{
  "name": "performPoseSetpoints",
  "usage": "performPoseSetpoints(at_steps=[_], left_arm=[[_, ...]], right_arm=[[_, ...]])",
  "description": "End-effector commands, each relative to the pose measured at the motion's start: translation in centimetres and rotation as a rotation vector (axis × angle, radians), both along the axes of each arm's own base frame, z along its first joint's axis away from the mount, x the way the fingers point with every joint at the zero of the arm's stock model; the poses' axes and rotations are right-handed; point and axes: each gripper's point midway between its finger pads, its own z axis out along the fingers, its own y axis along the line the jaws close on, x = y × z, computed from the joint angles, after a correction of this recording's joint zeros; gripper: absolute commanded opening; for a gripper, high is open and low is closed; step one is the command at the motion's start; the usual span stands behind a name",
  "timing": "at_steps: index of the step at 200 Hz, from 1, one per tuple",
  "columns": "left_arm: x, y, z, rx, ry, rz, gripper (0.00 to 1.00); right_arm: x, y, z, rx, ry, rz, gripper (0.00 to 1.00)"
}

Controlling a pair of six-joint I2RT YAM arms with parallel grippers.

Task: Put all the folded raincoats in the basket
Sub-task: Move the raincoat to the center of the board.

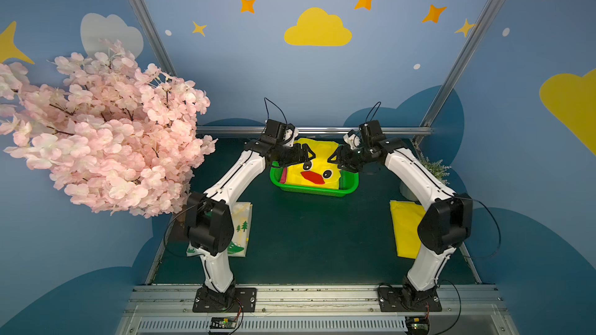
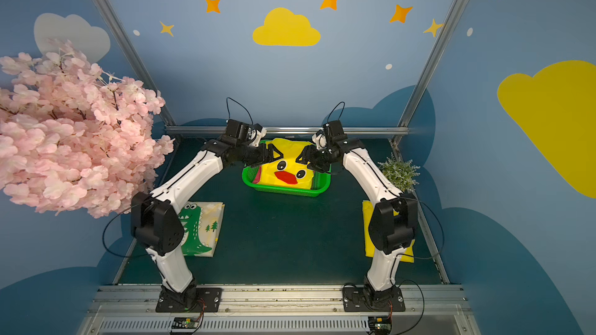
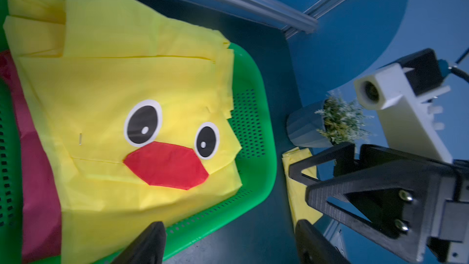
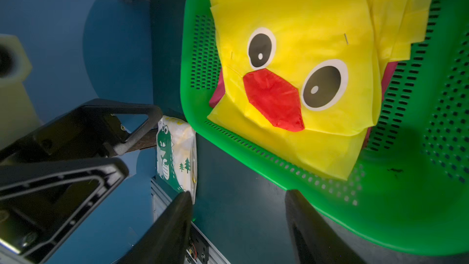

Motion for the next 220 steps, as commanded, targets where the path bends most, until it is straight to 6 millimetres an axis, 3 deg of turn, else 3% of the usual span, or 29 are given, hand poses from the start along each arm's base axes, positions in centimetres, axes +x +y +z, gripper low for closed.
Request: performPoseSetpoints(at_steps=[1,51,83,115,154,184,220], left_arm=[[-3.6,-1.5,-0.9,-0.013,0.055,-0.018,0.84],[-9.9,-5.0,-4.8,-0.037,0.109,-0.008,0.85],[-12.6,-9.3,-7.8,-0.049,0.141,-0.059,0.86],[-14.5,-14.2,-10.0,-0.048,0.147,-0.151,0.86],[-15.6,-19.3,-13.1,-0.043,0.165,-0.239,0.85],[-16.0,-22.8,-15.3,-0.047,0.189,-0.297,0.85],[-17.1,-26.9,-17.7,-0.058,0.225,-0.375,0.85]], right_arm=[[-2.3,-1.6,-0.3,-0.04,0.012,-0.011,0.65],[-7.0,-7.6,-2.1,-0.118,0.068,-0.122,0.72],[-8.8,-12.2,-3.8,-0.161,0.088,-0.266,0.79],[-9.4,-16.2,-4.3,-0.179,0.08,-0.394,0.82],[-9.0,-20.5,-3.3,-0.037,0.121,-0.578,0.81],[-8.7,-22.1,-2.6,0.021,0.129,-0.641,0.81],[-8.2,-22.6,-2.6,0.096,0.16,-0.663,0.82]])
